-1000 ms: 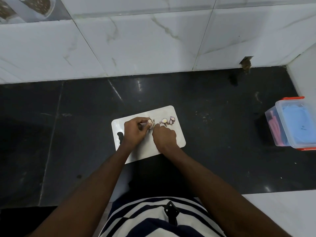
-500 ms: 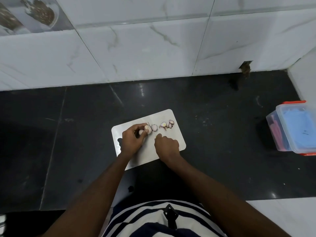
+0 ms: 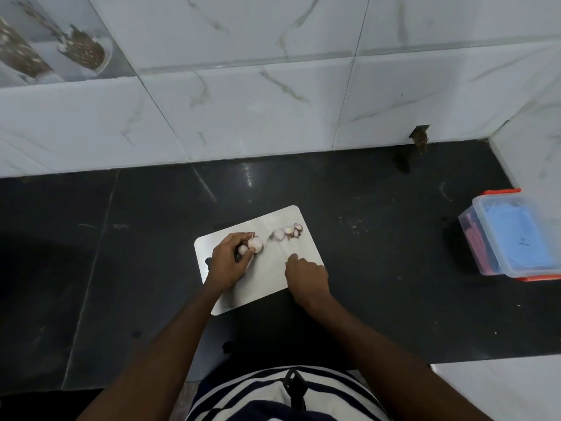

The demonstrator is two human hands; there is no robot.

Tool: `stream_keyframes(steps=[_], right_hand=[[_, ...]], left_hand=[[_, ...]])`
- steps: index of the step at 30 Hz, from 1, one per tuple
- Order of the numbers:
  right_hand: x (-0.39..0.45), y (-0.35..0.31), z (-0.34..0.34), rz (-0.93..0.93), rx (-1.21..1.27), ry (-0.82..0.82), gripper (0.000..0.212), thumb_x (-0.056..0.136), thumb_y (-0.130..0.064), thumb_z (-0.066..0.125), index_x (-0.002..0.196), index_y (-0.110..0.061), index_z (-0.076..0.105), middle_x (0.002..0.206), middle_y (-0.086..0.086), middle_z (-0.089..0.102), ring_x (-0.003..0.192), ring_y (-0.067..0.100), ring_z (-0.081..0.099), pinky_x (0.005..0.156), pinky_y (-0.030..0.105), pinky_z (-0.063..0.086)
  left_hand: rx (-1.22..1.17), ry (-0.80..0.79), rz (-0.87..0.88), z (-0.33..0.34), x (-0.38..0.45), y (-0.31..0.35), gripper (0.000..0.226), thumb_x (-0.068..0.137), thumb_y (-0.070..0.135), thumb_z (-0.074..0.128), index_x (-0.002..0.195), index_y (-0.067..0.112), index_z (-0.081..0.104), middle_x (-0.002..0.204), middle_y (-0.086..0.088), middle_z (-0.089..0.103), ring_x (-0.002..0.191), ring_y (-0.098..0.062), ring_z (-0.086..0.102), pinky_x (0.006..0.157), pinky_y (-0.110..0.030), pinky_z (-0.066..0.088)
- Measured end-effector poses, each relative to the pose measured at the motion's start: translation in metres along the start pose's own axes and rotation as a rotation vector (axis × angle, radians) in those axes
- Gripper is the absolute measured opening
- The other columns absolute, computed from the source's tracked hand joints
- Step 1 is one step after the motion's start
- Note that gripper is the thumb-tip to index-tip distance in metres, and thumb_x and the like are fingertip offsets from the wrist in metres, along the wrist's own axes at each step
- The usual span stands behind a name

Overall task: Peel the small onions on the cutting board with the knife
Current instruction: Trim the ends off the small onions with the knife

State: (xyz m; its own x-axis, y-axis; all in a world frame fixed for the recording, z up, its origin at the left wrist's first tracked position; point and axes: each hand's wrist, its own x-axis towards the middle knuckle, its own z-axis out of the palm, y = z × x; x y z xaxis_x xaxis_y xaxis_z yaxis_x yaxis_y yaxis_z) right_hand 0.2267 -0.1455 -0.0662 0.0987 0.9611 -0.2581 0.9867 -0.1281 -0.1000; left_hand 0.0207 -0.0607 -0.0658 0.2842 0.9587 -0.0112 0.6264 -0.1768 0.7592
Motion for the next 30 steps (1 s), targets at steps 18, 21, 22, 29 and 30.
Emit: stream_keyframes(steps=[18, 21, 22, 29, 30], right_hand=[[-0.021, 0.014, -0.016, 0.064, 0.055, 0.125, 0.039, 0.114, -0.047, 0.026, 0.125, -0.02, 0.051, 0.094, 0.004, 0.073, 0.078, 0.028, 0.073, 0.063, 0.036, 0.039], [-0.019, 0.016, -0.02, 0.057, 0.078, 0.063, 0.038, 0.113, -0.047, 0.029, 0.125, -0.02, 0.051, 0.101, 0.004, 0.073, 0.085, 0.028, 0.073, 0.066, 0.037, 0.041], [-0.018, 0.015, -0.02, 0.058, 0.094, 0.067, 0.037, 0.112, -0.047, 0.03, 0.126, -0.019, 0.051, 0.1, 0.005, 0.072, 0.085, 0.029, 0.072, 0.066, 0.037, 0.041], [-0.002, -0.004, -0.03, -0.003, 0.073, -0.009, 0.032, 0.108, -0.038, 0.04, 0.127, -0.015, 0.051, 0.104, 0.009, 0.072, 0.089, 0.033, 0.073, 0.065, 0.037, 0.041], [0.001, -0.006, -0.03, -0.005, 0.072, -0.026, 0.031, 0.108, -0.036, 0.042, 0.127, -0.014, 0.052, 0.106, 0.009, 0.072, 0.091, 0.034, 0.073, 0.066, 0.038, 0.041]], left_hand=[[0.028, 0.008, -0.096, 0.004, 0.005, 0.006, 0.042, 0.083, 0.027, 0.091, 0.121, 0.024, 0.072, 0.115, 0.013, 0.075, 0.104, -0.007, 0.069, 0.094, -0.025, 0.054], [-0.044, -0.01, -0.175, 0.003, 0.005, 0.005, 0.044, 0.083, 0.026, 0.092, 0.122, 0.029, 0.072, 0.115, 0.017, 0.076, 0.106, -0.004, 0.072, 0.096, -0.025, 0.056], [-0.068, -0.016, -0.198, 0.002, 0.005, 0.005, 0.044, 0.083, 0.025, 0.093, 0.122, 0.03, 0.073, 0.115, 0.017, 0.076, 0.106, -0.003, 0.072, 0.096, -0.025, 0.057], [-0.045, 0.1, -0.127, -0.009, -0.005, 0.017, 0.047, 0.084, 0.016, 0.09, 0.126, 0.031, 0.072, 0.127, 0.019, 0.072, 0.121, -0.008, 0.063, 0.103, -0.027, 0.048], [-0.043, 0.118, -0.114, -0.01, -0.008, 0.019, 0.049, 0.084, 0.015, 0.089, 0.127, 0.034, 0.072, 0.128, 0.022, 0.071, 0.124, -0.009, 0.061, 0.106, -0.03, 0.047]])
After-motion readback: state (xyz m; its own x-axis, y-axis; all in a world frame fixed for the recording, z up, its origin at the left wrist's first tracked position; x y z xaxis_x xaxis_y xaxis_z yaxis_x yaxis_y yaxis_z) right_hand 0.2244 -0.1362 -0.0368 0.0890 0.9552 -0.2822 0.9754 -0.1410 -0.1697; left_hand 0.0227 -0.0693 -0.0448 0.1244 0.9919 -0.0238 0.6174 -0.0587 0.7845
